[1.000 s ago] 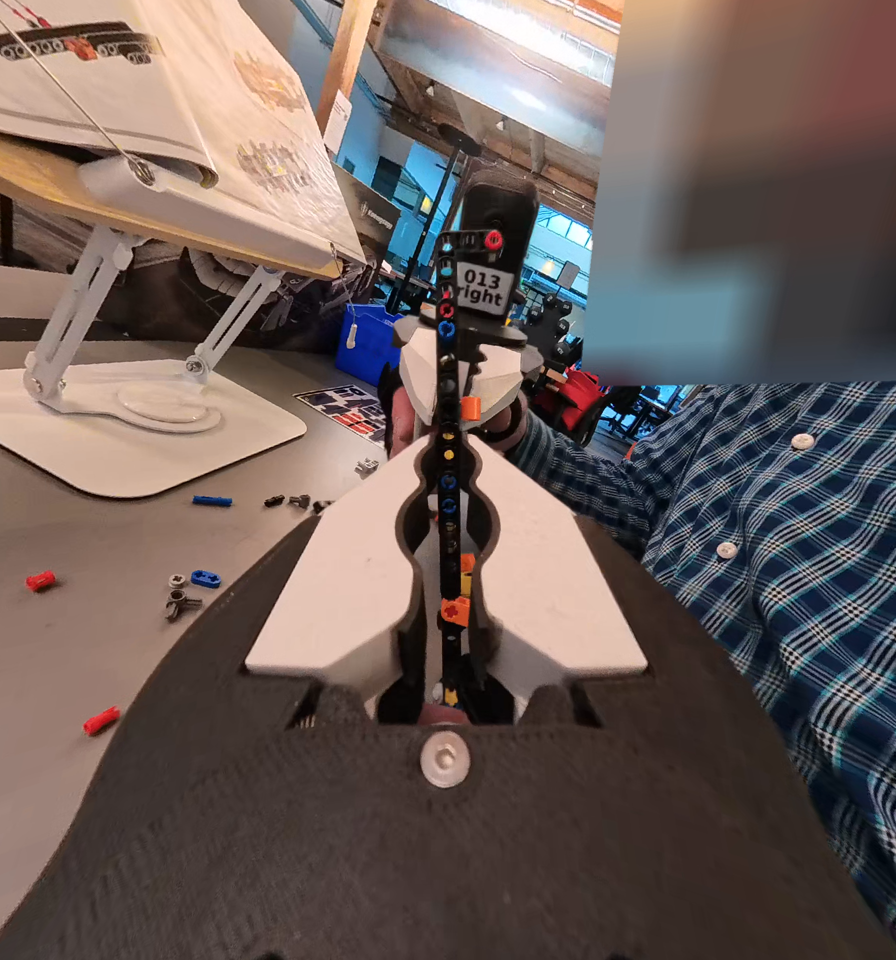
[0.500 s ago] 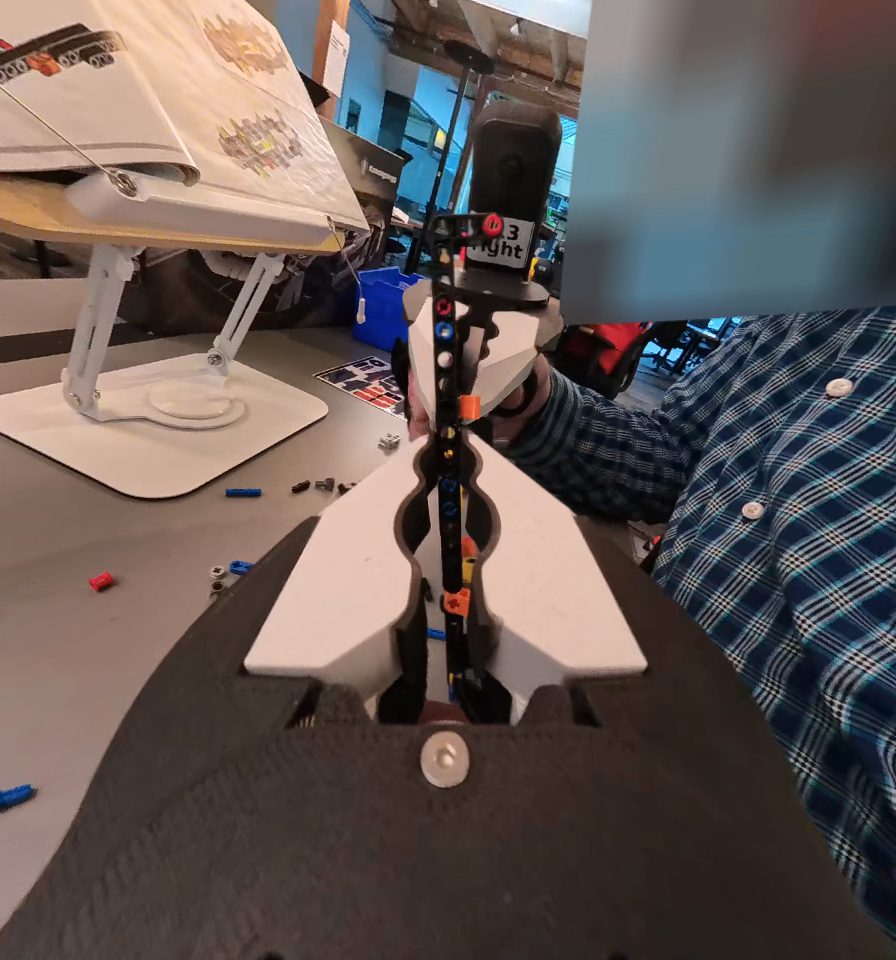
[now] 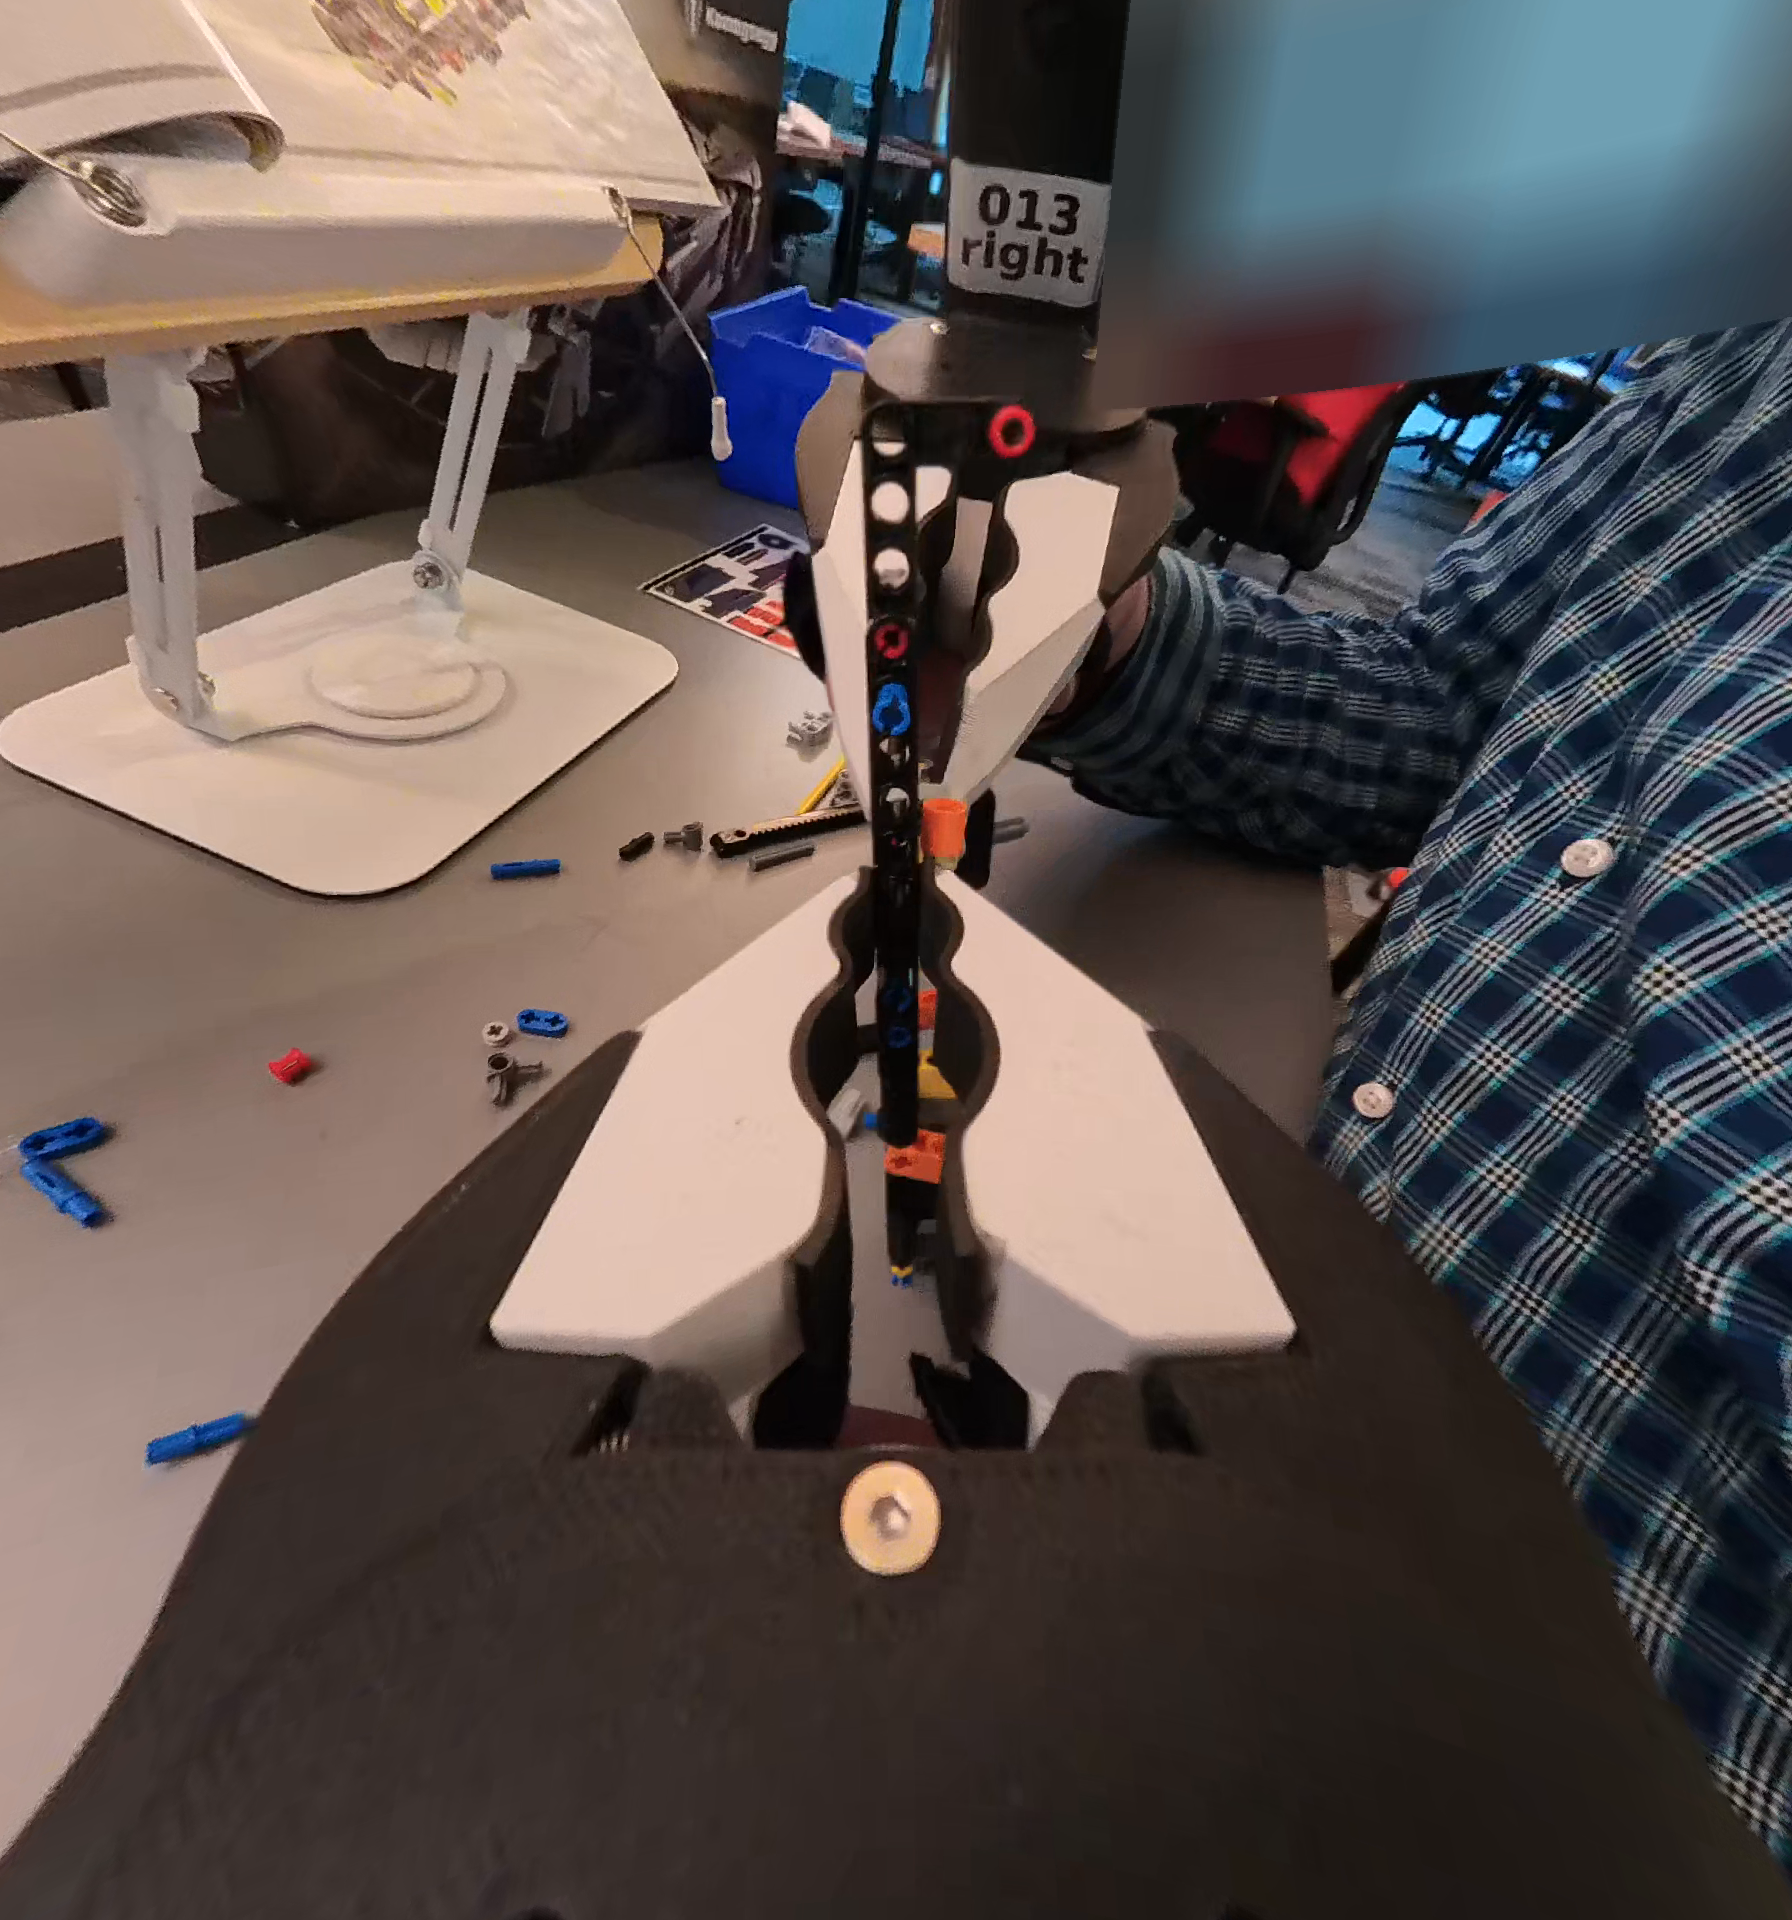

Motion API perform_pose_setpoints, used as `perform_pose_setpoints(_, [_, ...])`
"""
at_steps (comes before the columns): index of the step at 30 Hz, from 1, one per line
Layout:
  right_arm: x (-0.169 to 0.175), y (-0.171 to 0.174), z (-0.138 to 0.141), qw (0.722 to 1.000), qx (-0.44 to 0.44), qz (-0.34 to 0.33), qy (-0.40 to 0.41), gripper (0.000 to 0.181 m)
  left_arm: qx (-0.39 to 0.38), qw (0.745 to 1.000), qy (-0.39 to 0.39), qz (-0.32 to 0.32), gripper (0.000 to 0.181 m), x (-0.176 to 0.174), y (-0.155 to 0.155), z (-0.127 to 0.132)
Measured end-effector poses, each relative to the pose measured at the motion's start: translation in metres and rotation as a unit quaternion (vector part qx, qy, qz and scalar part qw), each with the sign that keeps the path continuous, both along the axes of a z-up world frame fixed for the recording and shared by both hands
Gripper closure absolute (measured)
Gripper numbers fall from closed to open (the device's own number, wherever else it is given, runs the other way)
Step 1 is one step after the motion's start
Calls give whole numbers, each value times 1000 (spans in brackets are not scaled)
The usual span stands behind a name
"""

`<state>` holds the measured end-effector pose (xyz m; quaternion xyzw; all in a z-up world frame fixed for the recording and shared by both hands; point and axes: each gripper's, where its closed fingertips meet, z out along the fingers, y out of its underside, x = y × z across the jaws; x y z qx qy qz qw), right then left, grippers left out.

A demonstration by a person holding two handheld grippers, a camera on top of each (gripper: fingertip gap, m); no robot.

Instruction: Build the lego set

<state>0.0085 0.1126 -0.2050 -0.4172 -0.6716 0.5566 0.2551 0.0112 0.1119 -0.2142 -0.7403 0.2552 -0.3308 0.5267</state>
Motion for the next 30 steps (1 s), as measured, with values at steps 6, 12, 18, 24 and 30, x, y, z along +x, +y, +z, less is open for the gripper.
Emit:
perform_pose_setpoints(6, [-2, 1, -3, 1000, -10, -3, 2, 177, 7, 999, 5, 44, 169, -13, -2, -1])
perform_pose_setpoints(12, [-4, -2, -9, 1000, -5, 1, -5, 177, 33, 997, -3, 67, 173, -26, -6, 11])
perform_pose_setpoints(18, [-5, -3, -11, 1000, 2, 1, -8, 177, 35, 998, 11, 55, 181, -21, -5, 7])
perform_pose_setpoints(24, [-6, -6, -11, 1000, 6, 2, -7, 177, 41, 997, -20, 61, 181, -23, -11, 10])
perform_pose_setpoints(30, [-6, -10, -16, 1000, 19, 5, -12, 177, 48, 997, -19, 59, 181, -20, -12, 9])
